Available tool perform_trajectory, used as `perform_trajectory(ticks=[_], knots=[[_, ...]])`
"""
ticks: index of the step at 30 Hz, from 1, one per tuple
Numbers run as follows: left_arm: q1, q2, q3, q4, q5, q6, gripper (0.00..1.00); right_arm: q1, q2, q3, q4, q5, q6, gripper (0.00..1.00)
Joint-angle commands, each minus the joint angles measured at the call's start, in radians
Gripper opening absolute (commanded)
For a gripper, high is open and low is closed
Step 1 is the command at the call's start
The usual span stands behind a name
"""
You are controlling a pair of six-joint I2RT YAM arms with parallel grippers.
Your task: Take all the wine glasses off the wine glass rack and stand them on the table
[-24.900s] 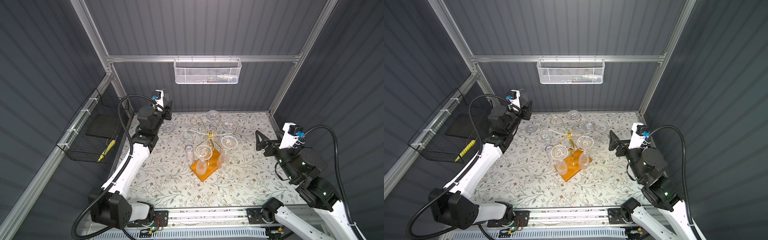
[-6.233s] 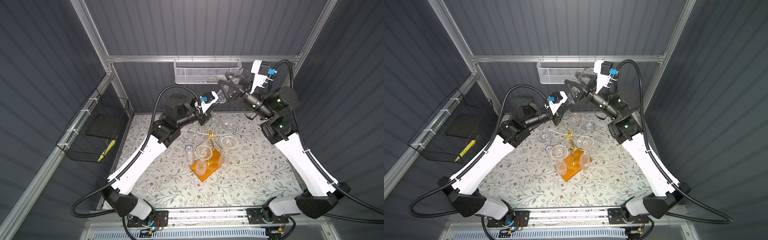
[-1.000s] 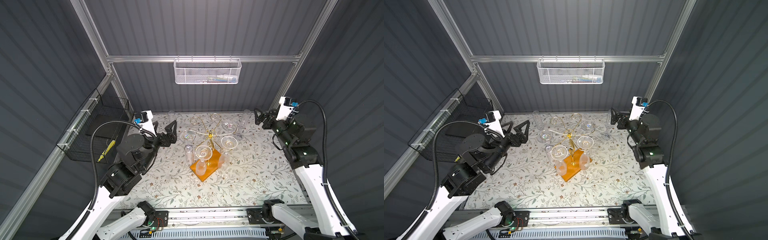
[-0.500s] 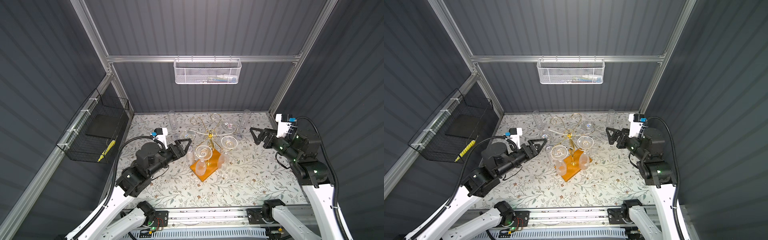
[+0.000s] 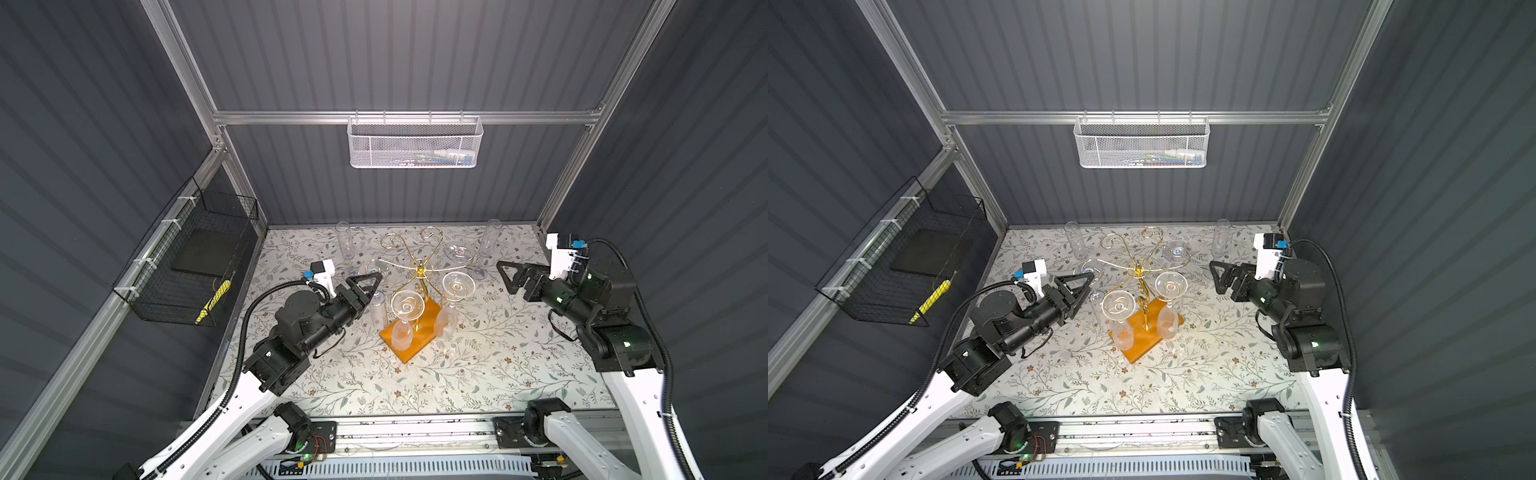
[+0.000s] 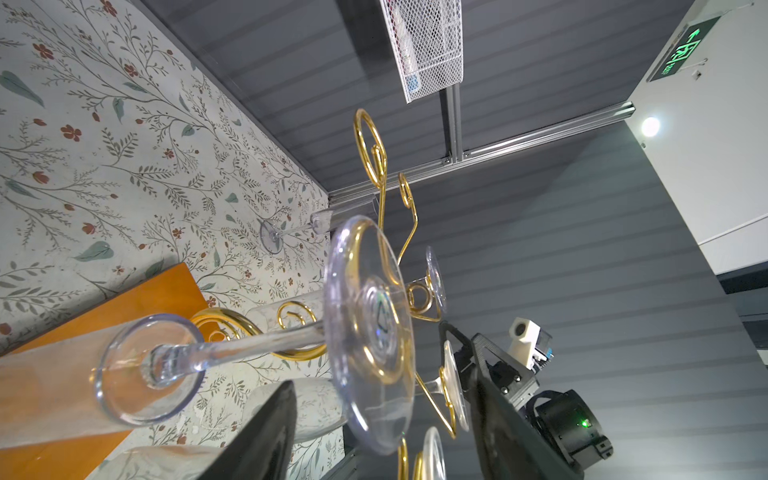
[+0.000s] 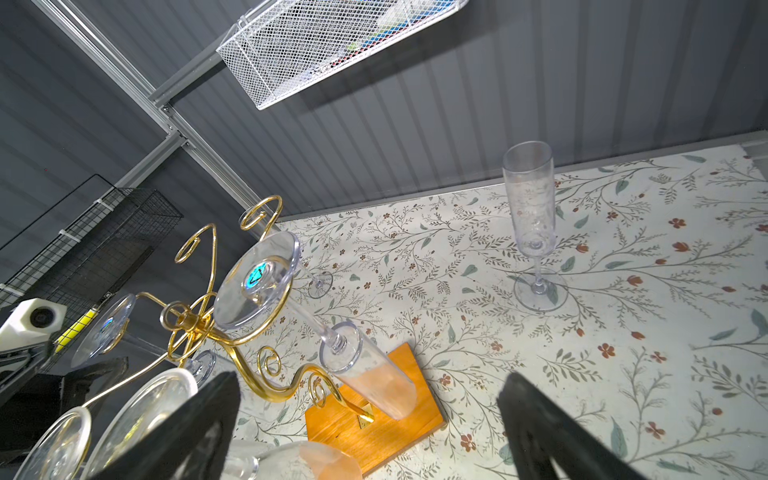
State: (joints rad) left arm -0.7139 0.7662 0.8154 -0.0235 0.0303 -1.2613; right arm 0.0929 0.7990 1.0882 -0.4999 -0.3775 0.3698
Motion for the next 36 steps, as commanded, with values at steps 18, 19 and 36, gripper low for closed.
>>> perform_trajectory(ticks=[18, 19, 36], knots=[[-0.001, -0.045, -0.032, -0.001, -0.093, -0.091, 0.29, 0.003, -0.001, -0.017, -0.001, 0.014, 0.021, 0.99], [0.0, -0.044, -0.032, -0.001, -0.093, -0.091, 0.27, 0.002, -0.001, -0.017, -0.002, 0.014, 0.021, 0.99], [-0.001, -0.05, -0.032, -0.01, -0.111, -0.134, 0.07, 0.002, -0.01, -0.042, 0.009, 0.022, 0.036, 0.99]])
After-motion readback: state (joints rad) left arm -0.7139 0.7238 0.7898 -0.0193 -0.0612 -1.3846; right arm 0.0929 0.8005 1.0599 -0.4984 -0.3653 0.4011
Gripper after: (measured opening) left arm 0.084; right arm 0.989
